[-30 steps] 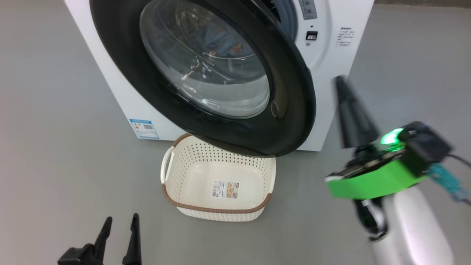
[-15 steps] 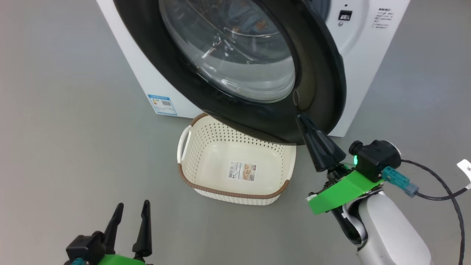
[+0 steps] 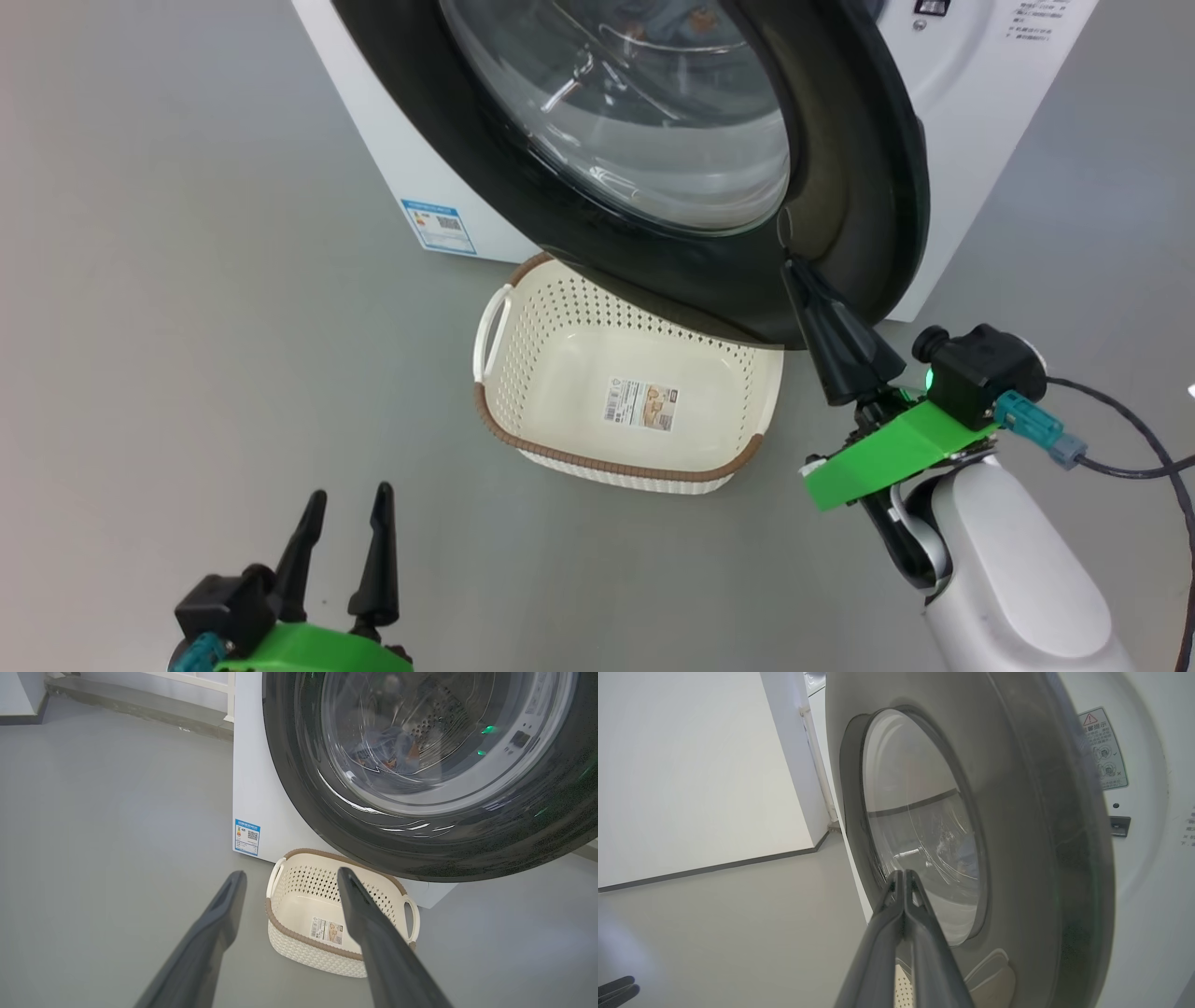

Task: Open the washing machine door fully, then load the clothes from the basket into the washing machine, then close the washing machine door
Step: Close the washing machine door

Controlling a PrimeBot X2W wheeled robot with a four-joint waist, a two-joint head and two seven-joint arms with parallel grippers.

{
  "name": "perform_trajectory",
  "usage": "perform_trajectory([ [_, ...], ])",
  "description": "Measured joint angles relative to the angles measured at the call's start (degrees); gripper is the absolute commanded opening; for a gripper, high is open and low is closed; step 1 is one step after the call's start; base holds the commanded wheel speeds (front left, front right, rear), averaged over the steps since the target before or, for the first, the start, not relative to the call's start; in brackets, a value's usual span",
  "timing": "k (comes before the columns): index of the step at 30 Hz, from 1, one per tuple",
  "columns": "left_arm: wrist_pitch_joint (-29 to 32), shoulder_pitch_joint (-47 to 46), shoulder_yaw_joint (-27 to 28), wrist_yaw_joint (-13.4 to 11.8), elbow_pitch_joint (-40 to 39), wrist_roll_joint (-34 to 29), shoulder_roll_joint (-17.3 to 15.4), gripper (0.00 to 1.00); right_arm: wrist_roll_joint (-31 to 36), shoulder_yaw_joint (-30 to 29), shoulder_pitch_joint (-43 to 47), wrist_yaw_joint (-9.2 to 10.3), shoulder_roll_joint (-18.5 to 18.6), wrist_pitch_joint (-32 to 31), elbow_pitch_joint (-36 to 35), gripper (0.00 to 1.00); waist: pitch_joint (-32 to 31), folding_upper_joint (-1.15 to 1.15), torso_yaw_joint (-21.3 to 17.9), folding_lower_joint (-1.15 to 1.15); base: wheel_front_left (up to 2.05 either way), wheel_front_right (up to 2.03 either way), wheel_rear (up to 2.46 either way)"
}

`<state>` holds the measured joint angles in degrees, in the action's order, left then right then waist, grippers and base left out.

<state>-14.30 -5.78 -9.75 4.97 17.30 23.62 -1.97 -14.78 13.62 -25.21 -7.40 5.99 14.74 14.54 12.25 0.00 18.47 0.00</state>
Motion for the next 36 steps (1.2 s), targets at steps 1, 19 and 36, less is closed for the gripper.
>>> perform_trajectory([
  [1,0.0,-0.3,-0.1,-0.2,-0.2,0.3,0.0,1.00,0.0,0.0,-0.3,0.00,0.2,0.0,0.1,0.00,0.3,0.00,0.1,0.00,0.00,0.00,0.00],
  [19,0.0,-1.8,-1.8,-1.8,-3.5,2.9,0.0,1.00,0.1,-1.2,-5.9,0.00,3.3,0.0,-0.8,0.00,6.8,0.00,0.2,0.00,0.00,0.00,0.00],
  [36,-0.2,-5.4,-4.3,-2.9,-6.8,4.8,0.2,1.00,0.3,-0.6,-14.8,-0.01,5.2,0.0,-3.2,0.00,14.9,0.00,-2.0,0.00,0.00,0.00,0.00],
])
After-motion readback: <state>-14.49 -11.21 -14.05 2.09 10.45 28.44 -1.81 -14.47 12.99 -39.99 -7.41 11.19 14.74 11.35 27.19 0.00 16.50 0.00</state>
